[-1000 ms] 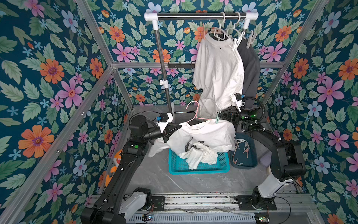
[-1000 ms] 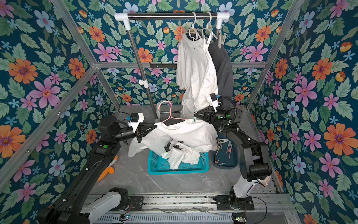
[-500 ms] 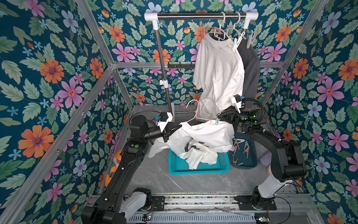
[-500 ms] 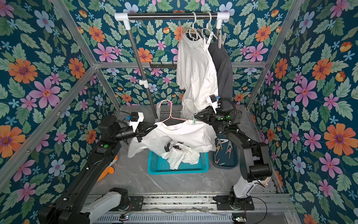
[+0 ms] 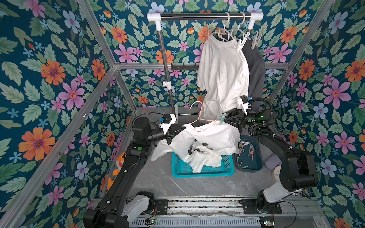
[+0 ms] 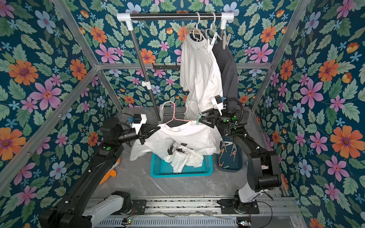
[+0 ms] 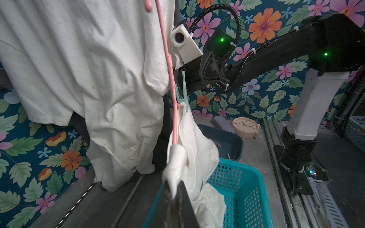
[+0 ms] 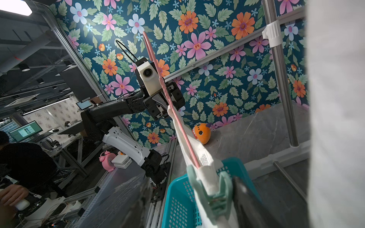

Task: Use clothespins to secure the t-shirt on both sides of the hanger
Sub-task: Clamp the T-shirt on the hanger.

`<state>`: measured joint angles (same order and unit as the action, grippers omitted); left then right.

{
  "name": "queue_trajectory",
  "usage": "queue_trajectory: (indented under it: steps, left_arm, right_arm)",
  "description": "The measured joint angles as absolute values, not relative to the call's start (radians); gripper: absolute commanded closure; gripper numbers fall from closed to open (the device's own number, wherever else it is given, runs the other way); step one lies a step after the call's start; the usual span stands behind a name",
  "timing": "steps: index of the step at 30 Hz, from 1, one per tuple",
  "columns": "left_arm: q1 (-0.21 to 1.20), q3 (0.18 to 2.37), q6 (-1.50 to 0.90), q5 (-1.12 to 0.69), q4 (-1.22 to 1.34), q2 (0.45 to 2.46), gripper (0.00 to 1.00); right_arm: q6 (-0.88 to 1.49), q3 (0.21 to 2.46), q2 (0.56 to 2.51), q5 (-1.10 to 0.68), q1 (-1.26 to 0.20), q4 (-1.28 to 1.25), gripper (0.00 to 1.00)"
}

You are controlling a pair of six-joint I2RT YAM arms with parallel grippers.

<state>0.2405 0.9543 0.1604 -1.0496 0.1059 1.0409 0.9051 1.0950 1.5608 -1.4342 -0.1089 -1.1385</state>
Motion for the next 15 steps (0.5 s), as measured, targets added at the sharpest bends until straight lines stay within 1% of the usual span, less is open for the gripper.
queue_trajectory:
  steps: [2, 5, 7, 9, 12, 15]
  left_arm:
    - [0.241, 0.954, 0.16, -1.048, 0.107, 1.041, 1.0]
    - [0.241, 0.954, 0.161, -1.048, 0.107, 1.041, 1.0]
    - [0.241, 0.954, 0.161, -1.048, 0.105, 1.041, 1.0]
    - [0.241, 0.954, 0.162, -1.047, 0.104, 1.041, 1.0]
    - [0.241, 0.954, 0.165, -1.048, 0.103, 1.041, 1.0]
    - [0.241, 0.959, 0.165, -1.05, 0.101, 1.05, 1.0]
  right_arm:
    - [0.831, 1.089, 1.524, -1.424, -0.109, -1.045, 0.0]
    - [0.676, 1.089, 1.452, -1.377, -0.107, -0.822, 0.0]
    - [0.539, 1.089, 1.385, -1.314, -0.107, -0.624, 0.0]
    - [0.433, 1.064, 1.316, -1.242, -0.105, -0.487, 0.0]
    - [0.308, 1.014, 1.214, -1.138, -0.105, -0.337, 0.0]
    - [0.228, 1.015, 1.168, -1.062, -0.106, -0.232, 0.0]
